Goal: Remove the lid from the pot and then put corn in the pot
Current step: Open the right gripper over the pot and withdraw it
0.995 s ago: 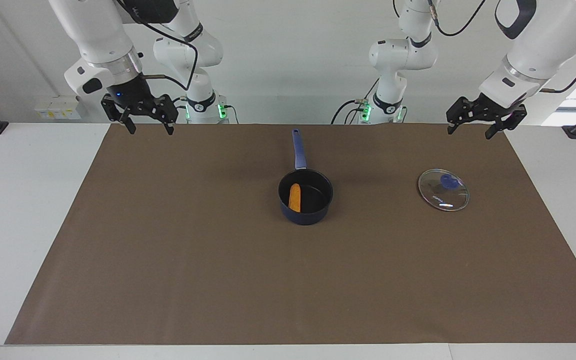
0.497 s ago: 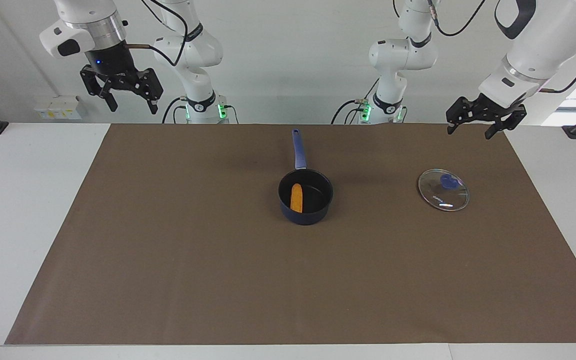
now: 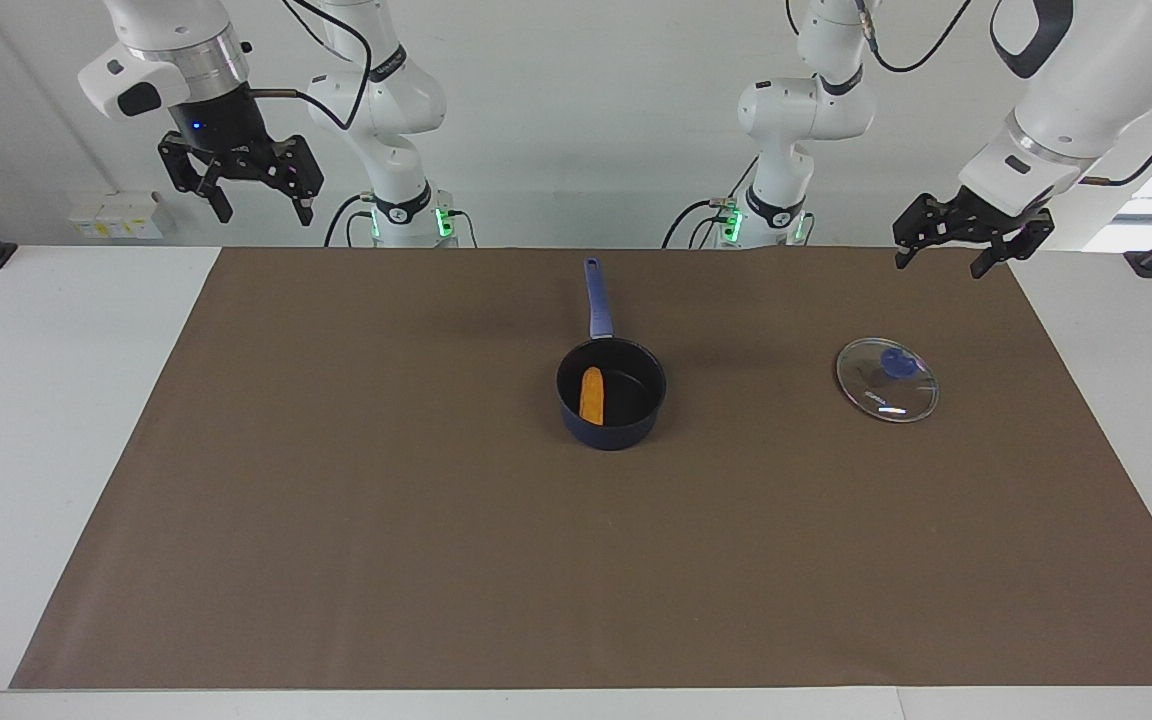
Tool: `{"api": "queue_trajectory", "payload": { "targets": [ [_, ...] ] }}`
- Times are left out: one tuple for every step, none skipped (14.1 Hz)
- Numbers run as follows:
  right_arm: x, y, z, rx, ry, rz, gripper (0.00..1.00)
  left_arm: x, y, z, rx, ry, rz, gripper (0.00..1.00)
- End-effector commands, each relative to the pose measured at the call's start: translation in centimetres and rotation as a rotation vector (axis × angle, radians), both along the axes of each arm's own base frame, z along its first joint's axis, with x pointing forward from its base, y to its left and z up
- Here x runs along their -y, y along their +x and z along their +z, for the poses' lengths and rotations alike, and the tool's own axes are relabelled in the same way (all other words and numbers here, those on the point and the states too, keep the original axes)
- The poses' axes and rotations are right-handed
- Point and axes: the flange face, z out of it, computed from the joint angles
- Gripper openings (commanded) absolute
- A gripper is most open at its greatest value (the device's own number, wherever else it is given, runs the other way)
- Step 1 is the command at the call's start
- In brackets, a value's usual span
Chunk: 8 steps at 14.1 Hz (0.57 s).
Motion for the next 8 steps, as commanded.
{"api": "queue_trajectory", "payload": {
  "targets": [
    [0.42,-0.86,-0.31,-0.006,-0.002,0.049,1.0,0.14,-0.15,0.4,0.008,0.019,-0.006,1.0],
    [0.65,-0.95,-0.36,-0.008,-0.003,0.05,1.0,0.14,-0.15,0.4,0.008,0.019,-0.006,1.0],
    [0.89,-1.05,-0.28,-0.006,-0.003,0.056,1.0,0.14,-0.15,0.33,0.007,0.019,-0.006,1.0],
    [0.89,-1.1,-0.41,-0.009,-0.003,0.067,1.0,0.22,-0.2,0.42,0.008,0.018,-0.007,1.0],
    [0.89,-1.09,-0.49,-0.011,-0.003,0.067,1.0,0.21,-0.2,0.42,0.008,0.02,-0.007,1.0],
    [0.88,-1.15,-0.41,-0.009,-0.003,0.069,1.0,0.2,-0.2,0.42,0.008,0.02,-0.009,1.0],
    [0.88,-1.15,-0.41,-0.009,-0.003,0.069,1.0,0.29,-0.21,0.42,0.008,0.02,-0.01,1.0],
    [0.88,-1.15,-0.41,-0.009,-0.003,0.069,1.0,0.21,-0.2,0.42,0.008,0.02,-0.012,1.0]
  ]
}}
